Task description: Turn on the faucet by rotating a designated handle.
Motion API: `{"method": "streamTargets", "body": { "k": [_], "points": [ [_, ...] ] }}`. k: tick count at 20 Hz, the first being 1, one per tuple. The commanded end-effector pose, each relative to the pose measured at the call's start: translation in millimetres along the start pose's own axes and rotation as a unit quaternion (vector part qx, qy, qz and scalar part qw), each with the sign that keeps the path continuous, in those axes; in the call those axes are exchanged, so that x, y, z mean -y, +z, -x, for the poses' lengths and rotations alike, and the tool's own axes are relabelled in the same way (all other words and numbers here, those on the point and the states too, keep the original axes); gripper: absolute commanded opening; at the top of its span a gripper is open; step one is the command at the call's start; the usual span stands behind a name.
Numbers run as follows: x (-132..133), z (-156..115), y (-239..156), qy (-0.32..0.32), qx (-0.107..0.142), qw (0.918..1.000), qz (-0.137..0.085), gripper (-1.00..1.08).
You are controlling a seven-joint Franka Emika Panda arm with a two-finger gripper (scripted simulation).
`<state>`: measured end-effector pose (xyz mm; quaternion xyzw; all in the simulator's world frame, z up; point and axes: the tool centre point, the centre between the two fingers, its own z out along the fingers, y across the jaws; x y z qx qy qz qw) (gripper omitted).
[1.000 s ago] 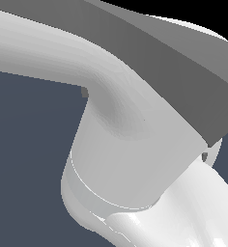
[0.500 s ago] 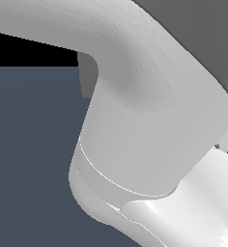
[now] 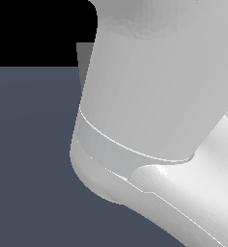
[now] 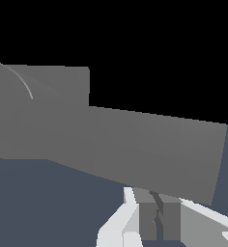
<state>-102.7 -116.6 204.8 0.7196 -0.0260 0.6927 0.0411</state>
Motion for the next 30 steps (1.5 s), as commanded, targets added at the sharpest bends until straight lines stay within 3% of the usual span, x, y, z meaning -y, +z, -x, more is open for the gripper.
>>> {"method": "streamTargets", "body": {
  "k": [1,30],
  "points": [
    [-0.7,-16.8,2.8,-0.001,-0.011,0.9999,-0.001,-1.00],
    [-11.8,-107.6,4.3,-0.008,-0.018,0.9998,-0.002,-1.00]
  ]
}}
